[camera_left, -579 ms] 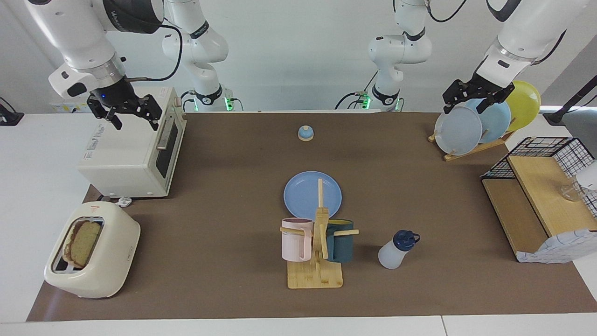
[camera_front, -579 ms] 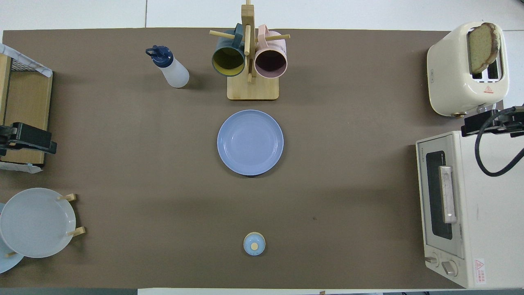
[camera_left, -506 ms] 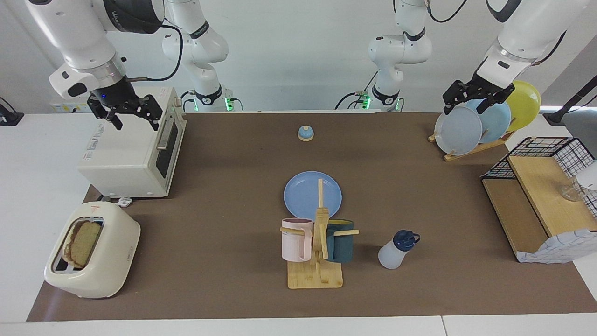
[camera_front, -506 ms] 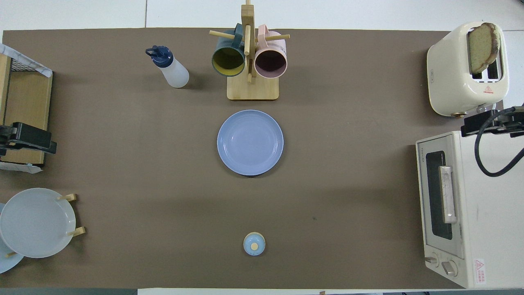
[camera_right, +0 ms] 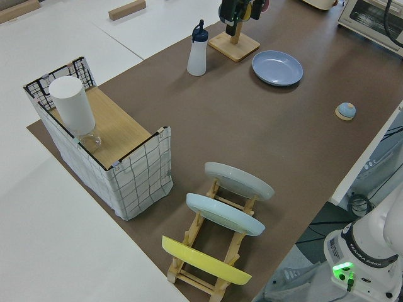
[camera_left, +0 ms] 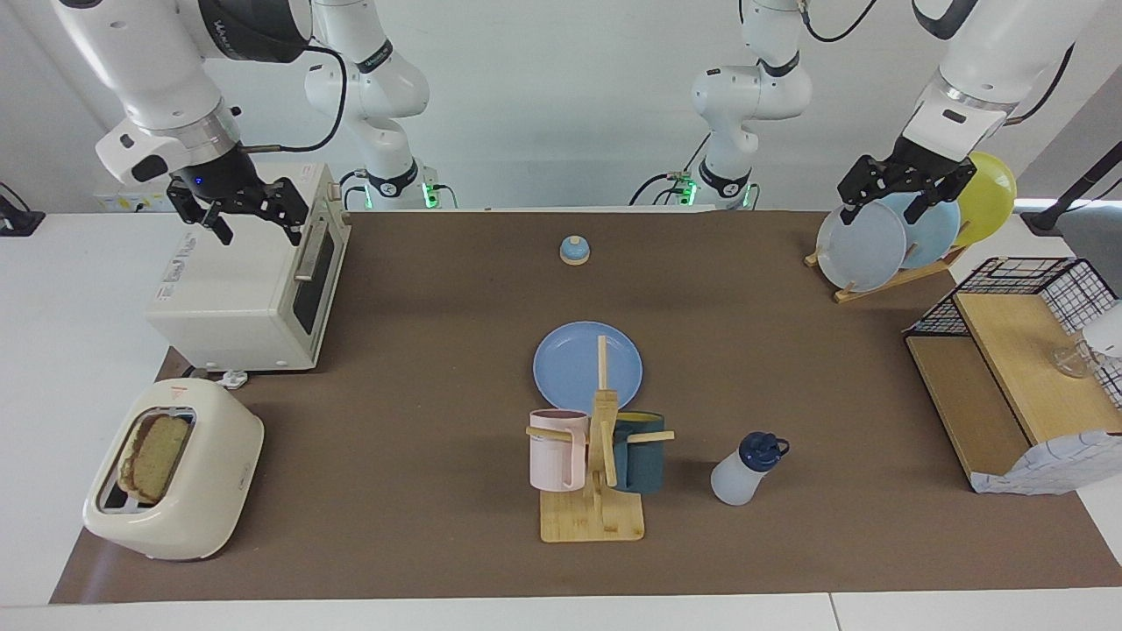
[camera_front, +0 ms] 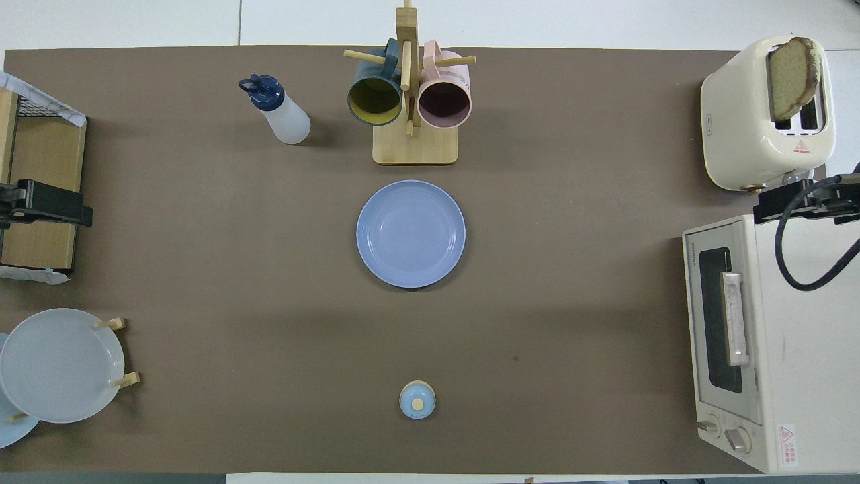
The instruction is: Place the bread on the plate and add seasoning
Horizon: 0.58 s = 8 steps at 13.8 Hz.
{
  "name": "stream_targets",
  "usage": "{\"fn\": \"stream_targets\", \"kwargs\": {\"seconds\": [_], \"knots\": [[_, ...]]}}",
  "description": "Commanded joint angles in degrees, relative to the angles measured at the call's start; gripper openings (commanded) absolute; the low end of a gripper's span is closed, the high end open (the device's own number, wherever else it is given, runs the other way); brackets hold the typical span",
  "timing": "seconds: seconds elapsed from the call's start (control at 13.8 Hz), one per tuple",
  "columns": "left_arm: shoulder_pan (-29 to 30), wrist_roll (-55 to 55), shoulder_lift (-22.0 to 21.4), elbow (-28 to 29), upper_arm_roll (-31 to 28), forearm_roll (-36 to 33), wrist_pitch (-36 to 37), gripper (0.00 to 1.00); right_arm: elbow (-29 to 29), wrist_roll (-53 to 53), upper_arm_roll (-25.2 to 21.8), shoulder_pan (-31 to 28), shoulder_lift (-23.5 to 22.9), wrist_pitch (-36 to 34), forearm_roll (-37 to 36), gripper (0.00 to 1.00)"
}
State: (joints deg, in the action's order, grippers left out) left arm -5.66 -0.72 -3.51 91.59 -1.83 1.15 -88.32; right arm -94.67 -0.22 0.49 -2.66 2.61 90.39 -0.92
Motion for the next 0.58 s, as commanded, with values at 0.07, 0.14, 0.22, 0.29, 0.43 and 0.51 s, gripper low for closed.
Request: {"fn": "stream_targets", "kwargs": {"seconds": [0.07, 0.14, 0.22, 0.29, 0.43, 0.51], "knots": [[-0.6, -0.4, -4.0, 7.5, 0.2, -0.5, -5.8, 1.00, -1.0, -0.7, 0.1, -1.1, 0.6, 4.1, 1.0, 1.00], [-0.6, -0.2, -4.2, 8.2, 0.2, -0.5, -6.5, 1.00, -1.0, -1.1, 0.1, -1.3, 0.5, 6.4, 0.9, 1.00], [-0.7, -0.1, -4.3, 8.8, 0.3, -0.5, -8.3, 1.00, -1.3, -3.0, -0.1, -2.3, 0.4, 8.2, 0.9, 1.00], [-1.0, 0.0, -4.4, 9.3, 0.3, -0.5, -10.4, 1.00, -1.4, -5.6, -0.1, -3.5, -0.1, 10.7, 0.9, 1.00], [-3.1, 0.4, -6.4, 14.8, 0.3, -0.5, -17.5, 1.00, -1.1, -7.8, -0.1, -5.9, -1.4, 14.2, 0.8, 1.00], [-4.4, -0.2, -7.5, 18.0, 0.3, -0.5, -20.5, 1.00, -1.1, -9.2, -0.1, -6.6, -1.8, 15.6, 0.8, 1.00]]}}
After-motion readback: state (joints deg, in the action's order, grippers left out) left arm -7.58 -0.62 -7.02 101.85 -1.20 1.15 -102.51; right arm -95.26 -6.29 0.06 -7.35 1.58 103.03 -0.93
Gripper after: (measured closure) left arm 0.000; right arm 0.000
